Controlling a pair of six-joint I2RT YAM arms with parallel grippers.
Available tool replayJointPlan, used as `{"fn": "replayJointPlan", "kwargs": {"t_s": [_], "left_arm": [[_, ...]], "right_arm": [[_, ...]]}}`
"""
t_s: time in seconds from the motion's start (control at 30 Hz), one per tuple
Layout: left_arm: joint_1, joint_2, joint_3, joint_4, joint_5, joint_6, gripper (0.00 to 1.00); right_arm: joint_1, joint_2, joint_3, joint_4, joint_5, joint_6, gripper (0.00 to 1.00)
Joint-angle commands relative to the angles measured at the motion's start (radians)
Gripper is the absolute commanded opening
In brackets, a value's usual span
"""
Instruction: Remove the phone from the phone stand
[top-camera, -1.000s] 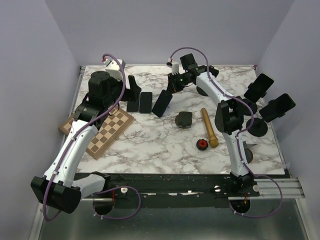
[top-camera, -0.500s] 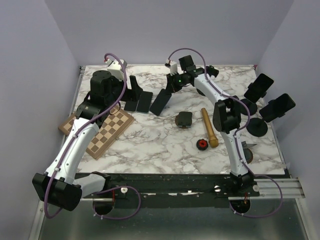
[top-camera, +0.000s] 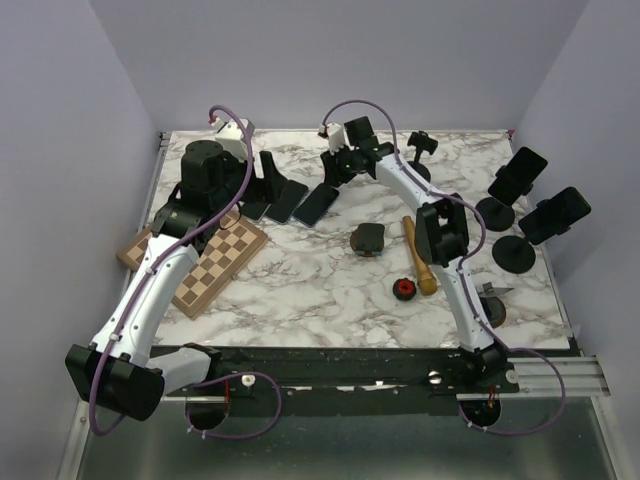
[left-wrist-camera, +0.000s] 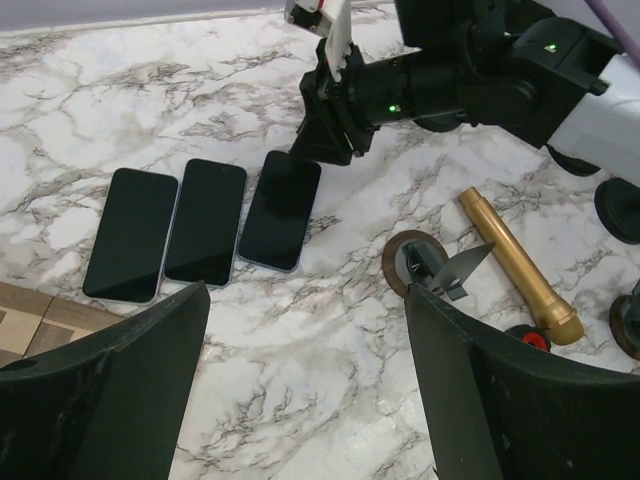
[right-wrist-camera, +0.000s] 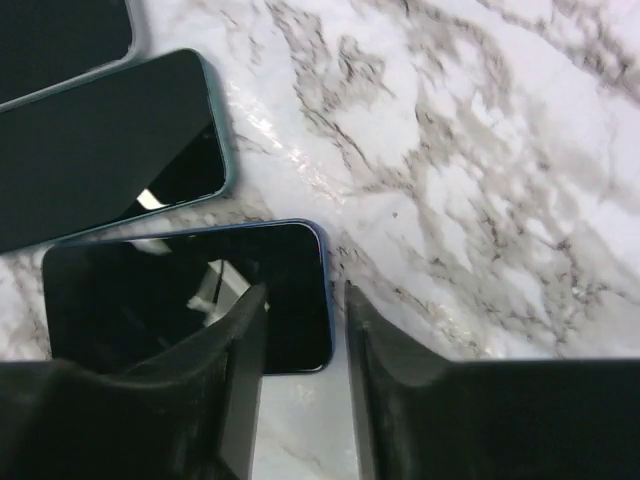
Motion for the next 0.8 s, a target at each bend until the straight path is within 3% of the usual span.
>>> {"fn": "replayJointPlan", "kwargs": {"t_s": [0.0, 0.1, 0.2, 0.3, 0.5, 0.63, 0.77], "left_arm": [[0.006, 0.013, 0.020, 0.008, 0.032, -0.009, 0.87], [0.006, 0.014, 0.021, 0.009, 0.040, -0.013, 0.87], [0.006, 0.011, 0.018, 0.013, 0.047, -0.017, 0.87], [0.005, 0.009, 0.018, 0.015, 0.054, -0.021, 0.87], [0.004, -0.001, 0.012, 0.024, 0.067, -0.030, 0.86], [0.005, -0.009, 0.012, 0.023, 0.066, -0.030, 0.86], [0.004, -0.026, 0.011, 0.028, 0.074, -0.035, 0.87]], "right_arm": [[0.012, 0.121, 0.028, -0.045, 0.261, -0.101, 0.52], [0.015, 0.107, 0.035, -0.048, 0.295, -0.061, 0.73], [0.018, 0.073, 0.039, -0.057, 0.379, 0.046, 0.82], [0.019, 0.001, 0.022, -0.092, 0.435, 0.221, 0.84], [0.018, -0.221, -0.193, -0.038, 0.343, 0.522, 0.84], [0.019, -0.379, -0.341, -0.006, 0.375, 0.602, 0.84], [0.018, -0.544, -0.469, -0.005, 0.564, 0.604, 0.85]]}}
